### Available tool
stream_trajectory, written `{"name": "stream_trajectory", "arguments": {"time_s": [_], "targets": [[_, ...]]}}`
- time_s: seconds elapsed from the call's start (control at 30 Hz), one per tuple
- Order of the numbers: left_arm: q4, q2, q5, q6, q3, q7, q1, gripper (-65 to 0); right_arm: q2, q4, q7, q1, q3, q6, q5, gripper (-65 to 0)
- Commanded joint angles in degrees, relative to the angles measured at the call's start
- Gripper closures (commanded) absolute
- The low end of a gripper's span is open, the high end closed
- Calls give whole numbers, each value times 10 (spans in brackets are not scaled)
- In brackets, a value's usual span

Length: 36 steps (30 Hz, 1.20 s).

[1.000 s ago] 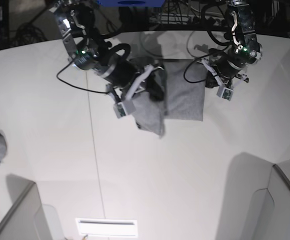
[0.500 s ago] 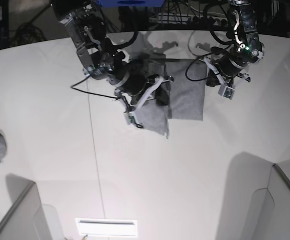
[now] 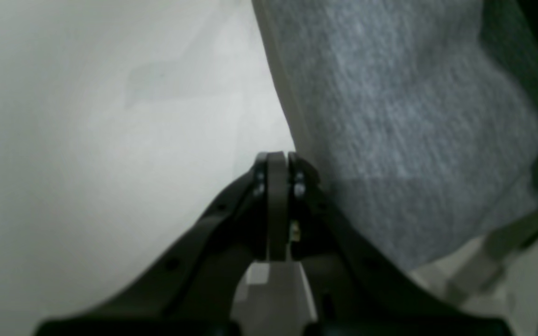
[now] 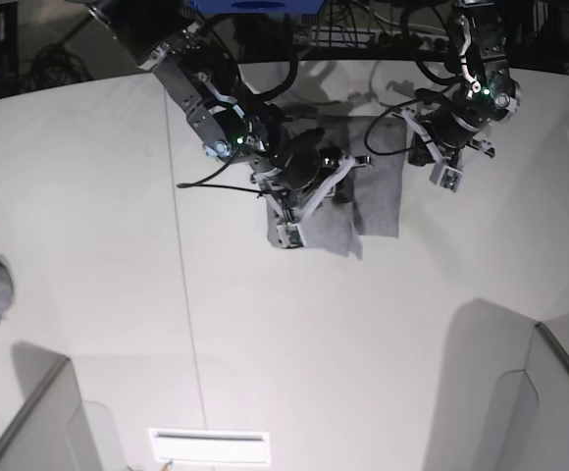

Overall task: Fold the T-shirt properly
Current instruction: 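Lay the collar end down and open the right gripper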

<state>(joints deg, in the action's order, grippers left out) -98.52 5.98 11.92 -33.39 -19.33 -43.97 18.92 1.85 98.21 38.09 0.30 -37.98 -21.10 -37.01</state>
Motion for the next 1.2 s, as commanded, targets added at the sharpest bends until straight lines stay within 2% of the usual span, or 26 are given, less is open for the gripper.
{"name": "stream_trajectory", "arguments": {"time_s": [0.0,0.2,0.43,0.5,0.6,0.77,0.8,0.87,0.93,0.97,1.17], "targets": [[-10,7,1,-1,-1,5,-1,0,-5,10,-9,11,0,2,-4,0],[-10,14,3,-1,-7,7,7,0,-6,-27,-9,31,1,1,-4,0],[-17,16,8,-4,-99,5,16,0,-7,-60,-9,40,0,0,-4,0],[-14,17,17,-21,-131,5,17,0,-15,-72,-9,40,2,0,-4,0],[-13,19,54,-66,-182,4,18,0,-17,-70,-7,37,-1,0,-4,0],[-13,20,62,-66,-229,4,19,0,-19,-74,-6,37,-1,0,-4,0],[-13,20,62,-66,-235,4,19,0,-19,-74,-6,37,-1,0,-5,-45],[-13,20,62,-66,-245,4,19,0,-19,-71,-6,37,-1,0,-5,-206],[-13,20,62,-66,-247,4,19,0,-19,-71,-5,36,-1,0,-7,-309],[-13,20,62,-66,-247,4,19,0,-19,-70,-5,36,-1,0,-7,-326],[-13,20,62,-66,-247,4,19,0,-18,-24,5,37,-22,-2,-7,-326]]}}
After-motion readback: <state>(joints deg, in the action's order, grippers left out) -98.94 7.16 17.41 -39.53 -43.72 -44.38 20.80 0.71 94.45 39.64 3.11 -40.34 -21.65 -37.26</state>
